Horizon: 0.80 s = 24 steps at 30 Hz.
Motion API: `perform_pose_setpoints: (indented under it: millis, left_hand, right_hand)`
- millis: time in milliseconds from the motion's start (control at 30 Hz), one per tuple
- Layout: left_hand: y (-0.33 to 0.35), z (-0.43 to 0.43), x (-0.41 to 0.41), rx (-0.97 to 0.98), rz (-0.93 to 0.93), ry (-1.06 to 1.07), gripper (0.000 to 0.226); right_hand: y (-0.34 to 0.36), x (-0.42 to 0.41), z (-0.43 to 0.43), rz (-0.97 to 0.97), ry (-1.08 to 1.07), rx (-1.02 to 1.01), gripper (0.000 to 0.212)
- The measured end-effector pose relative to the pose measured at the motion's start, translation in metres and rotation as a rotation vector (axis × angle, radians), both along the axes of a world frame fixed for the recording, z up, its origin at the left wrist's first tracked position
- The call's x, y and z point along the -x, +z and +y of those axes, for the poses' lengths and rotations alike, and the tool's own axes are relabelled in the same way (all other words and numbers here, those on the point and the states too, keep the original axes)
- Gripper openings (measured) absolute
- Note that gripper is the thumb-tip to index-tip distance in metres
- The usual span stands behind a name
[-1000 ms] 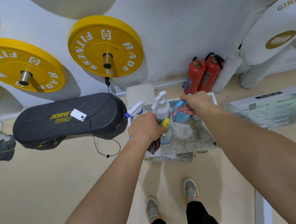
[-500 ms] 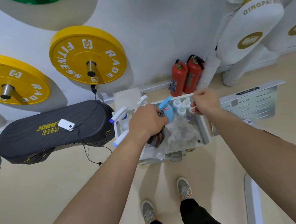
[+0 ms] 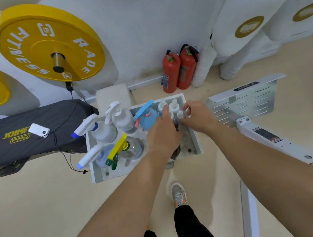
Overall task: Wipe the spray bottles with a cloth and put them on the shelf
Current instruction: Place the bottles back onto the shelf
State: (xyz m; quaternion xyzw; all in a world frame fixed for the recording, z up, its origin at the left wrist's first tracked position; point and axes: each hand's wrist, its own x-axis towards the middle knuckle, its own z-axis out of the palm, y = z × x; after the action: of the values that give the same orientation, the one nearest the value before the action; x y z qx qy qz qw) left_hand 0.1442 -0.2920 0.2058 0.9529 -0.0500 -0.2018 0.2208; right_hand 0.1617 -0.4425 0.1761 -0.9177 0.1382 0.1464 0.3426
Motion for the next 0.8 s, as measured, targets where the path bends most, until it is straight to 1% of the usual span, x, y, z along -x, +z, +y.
perform_pose_setpoints:
  millis: [67, 133, 200, 300, 533, 800]
  left_hand:
    - [-0.005, -0.007, -0.007, 0.000, 0.009, 0.011, 0.086]
    - [-0.011, -0.012, -0.015, -0.010, 0.027, 0.028, 0.080]
    - [-0.017, -0.015, -0.022, -0.032, 0.038, 0.047, 0.068]
    - [-0.020, -0.017, -0.027, -0.026, 0.046, 0.082, 0.051]
    - [-0.013, -0.016, -0.029, -0.080, 0.076, 0.112, 0.039]
    - [-0.009, -0.011, -0.024, -0.114, 0.084, 0.131, 0.034]
  right_hand:
    - [-0.008, -0.005, 0.000, 0.041, 0.007, 0.027, 0.033]
    - [-0.014, -0.009, 0.000, 0.070, 0.022, 0.070, 0.032]
    - [-0.018, -0.012, 0.000, 0.066, 0.047, 0.090, 0.029]
    - [-0.022, -0.015, 0.002, 0.032, 0.098, 0.106, 0.018]
    - [-0.023, -0.017, 0.004, 0.001, 0.128, 0.102, 0.012]
    - [-0.026, -0.013, 0.004, 0.004, 0.153, 0.109, 0.009]
